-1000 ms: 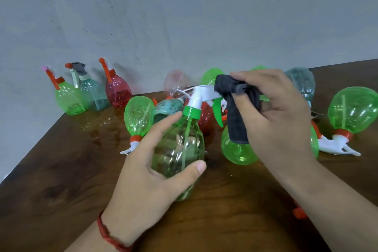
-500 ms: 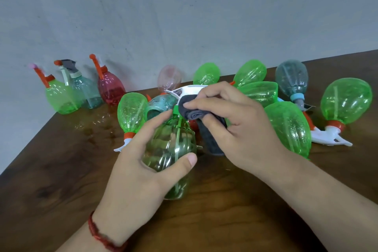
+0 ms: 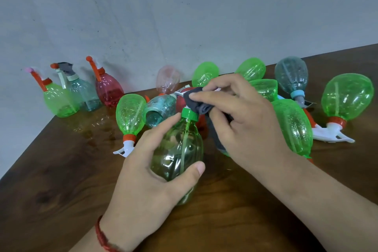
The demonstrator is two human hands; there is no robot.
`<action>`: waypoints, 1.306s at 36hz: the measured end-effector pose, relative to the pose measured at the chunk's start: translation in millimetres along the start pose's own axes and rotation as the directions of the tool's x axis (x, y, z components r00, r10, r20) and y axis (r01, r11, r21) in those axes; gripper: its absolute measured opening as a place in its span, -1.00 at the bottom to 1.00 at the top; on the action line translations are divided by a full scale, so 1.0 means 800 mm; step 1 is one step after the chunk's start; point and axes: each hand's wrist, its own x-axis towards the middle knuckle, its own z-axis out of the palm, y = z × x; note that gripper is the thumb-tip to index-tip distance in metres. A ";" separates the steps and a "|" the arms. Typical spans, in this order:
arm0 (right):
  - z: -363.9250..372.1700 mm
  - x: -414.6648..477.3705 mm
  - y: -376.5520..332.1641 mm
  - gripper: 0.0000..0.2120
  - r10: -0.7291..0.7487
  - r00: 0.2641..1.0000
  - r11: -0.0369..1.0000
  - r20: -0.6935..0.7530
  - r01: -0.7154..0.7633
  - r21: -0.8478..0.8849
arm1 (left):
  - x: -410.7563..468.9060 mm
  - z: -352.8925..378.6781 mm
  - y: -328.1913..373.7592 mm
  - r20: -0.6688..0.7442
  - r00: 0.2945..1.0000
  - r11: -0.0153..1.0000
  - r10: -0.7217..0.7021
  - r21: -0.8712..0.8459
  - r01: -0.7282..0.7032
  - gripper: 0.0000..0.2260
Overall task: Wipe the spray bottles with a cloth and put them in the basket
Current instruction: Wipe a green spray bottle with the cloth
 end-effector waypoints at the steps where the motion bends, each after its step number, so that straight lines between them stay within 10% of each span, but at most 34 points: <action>1: 0.000 0.001 0.002 -0.64 0.035 0.999 0.999 -0.019 -0.034 0.024 | 0.000 -0.001 -0.002 0.006 1.000 1.000 -0.010 -0.020 0.010 -0.29; 17: 0.002 0.000 0.006 -0.61 0.114 0.992 0.993 -0.049 -0.113 0.032 | 0.000 -0.005 -0.006 -0.060 0.998 1.000 -0.027 -0.013 0.027 -0.29; 24: 0.012 -0.012 0.001 -0.70 0.068 0.983 0.990 0.170 -0.087 0.110 | 0.005 -0.012 -0.006 -0.137 0.990 0.999 -0.011 0.034 0.015 -0.28; 34: -0.001 -0.002 0.004 -0.64 0.085 0.996 0.978 -0.026 -0.079 0.193 | 0.004 -0.010 0.000 -0.120 0.993 0.995 0.020 -0.095 -0.031 -0.26; 47: -0.002 0.001 0.005 -0.64 0.373 0.920 0.728 0.124 -0.372 0.576 | 0.010 -0.014 0.006 -0.112 0.993 0.965 0.044 -0.253 -0.071 -0.31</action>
